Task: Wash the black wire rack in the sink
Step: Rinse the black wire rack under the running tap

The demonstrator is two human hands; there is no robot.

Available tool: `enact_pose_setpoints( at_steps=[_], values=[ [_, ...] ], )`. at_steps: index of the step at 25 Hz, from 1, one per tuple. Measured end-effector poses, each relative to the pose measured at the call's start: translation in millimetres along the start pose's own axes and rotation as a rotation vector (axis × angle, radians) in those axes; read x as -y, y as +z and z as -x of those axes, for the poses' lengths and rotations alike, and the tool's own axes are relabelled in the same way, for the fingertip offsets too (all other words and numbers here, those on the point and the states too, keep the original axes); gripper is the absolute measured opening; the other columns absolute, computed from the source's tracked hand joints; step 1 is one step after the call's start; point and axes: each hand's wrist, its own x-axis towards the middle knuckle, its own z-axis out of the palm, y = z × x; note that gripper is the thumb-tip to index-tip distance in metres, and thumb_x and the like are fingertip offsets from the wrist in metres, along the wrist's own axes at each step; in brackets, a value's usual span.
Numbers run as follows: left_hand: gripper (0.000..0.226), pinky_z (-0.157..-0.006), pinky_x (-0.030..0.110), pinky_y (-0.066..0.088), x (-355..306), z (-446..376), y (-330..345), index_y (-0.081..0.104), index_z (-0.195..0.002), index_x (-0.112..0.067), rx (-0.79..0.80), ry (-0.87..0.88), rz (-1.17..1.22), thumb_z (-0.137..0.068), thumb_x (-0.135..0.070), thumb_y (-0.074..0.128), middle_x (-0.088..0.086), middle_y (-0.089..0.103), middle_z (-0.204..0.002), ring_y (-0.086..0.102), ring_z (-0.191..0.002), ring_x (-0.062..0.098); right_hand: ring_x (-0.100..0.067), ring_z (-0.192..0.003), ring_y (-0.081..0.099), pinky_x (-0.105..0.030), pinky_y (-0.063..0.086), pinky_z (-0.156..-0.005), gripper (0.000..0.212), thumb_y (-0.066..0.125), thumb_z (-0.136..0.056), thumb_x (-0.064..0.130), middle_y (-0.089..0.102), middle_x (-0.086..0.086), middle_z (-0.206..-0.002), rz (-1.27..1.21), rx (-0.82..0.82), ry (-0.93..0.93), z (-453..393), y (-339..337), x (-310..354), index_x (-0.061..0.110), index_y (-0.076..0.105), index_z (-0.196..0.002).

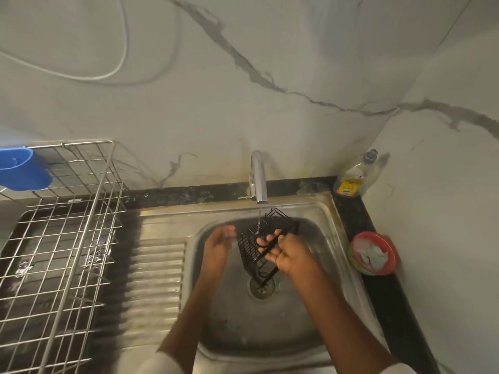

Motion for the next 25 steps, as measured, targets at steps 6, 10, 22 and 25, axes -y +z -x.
enact_pose_setpoints(
  at_steps=[6, 10, 22, 25],
  values=[
    [0.097, -0.110, 0.024, 0.048, 19.5, 46.3, -19.3, 0.031, -0.155, -0.013, 0.261, 0.272, -0.266, -0.074, 0.005, 0.081, -0.006, 0.051, -0.147, 0.053, -0.134, -0.003, -0.043, -0.117, 0.065, -0.054, 0.050, -0.087, 0.035, 0.026, -0.110, 0.000, 0.063, -0.014, -0.083, 0.009, 0.180, 0.074, 28.2, 30.6, -20.2, 0.009, 0.054, -0.090],
    [0.075, -0.110, 0.027, 0.048, 4.9, 39.1, -6.6, 0.048, -0.142, -0.015, -0.035, 0.271, -0.330, -0.075, 0.014, 0.063, -0.014, 0.059, -0.130, 0.057, -0.122, -0.004, -0.041, -0.118, 0.066, -0.042, 0.058, -0.075, 0.022, 0.040, -0.107, 0.001, 0.076, -0.015, -0.089, 0.177, 0.228, -0.027, 36.5, 14.1, -19.3, 0.001, 0.062, -0.110],
    [0.057, -0.091, 0.011, 0.052, -15.6, -5.0, 40.2, 0.054, -0.145, -0.016, 0.205, 0.226, -0.332, -0.096, 0.011, 0.062, -0.006, 0.069, -0.128, 0.066, -0.116, -0.002, -0.013, -0.123, 0.058, -0.034, 0.052, -0.099, 0.090, 0.076, -0.084, 0.002, 0.056, 0.006, -0.138, 0.984, 0.120, -0.694, -24.5, -76.0, 27.4, 0.031, 0.033, -0.157],
    [0.051, -0.099, 0.010, 0.049, -22.1, -4.6, 54.4, 0.055, -0.148, -0.019, 0.240, 0.213, -0.291, -0.102, 0.003, 0.059, -0.018, 0.065, -0.129, 0.060, -0.114, -0.019, -0.009, -0.121, 0.060, -0.033, 0.056, -0.096, 0.087, 0.067, -0.085, -0.005, 0.058, 0.006, -0.137, 1.006, 0.058, -0.810, -31.6, -81.7, 29.7, 0.039, 0.038, -0.153]
  ],
)
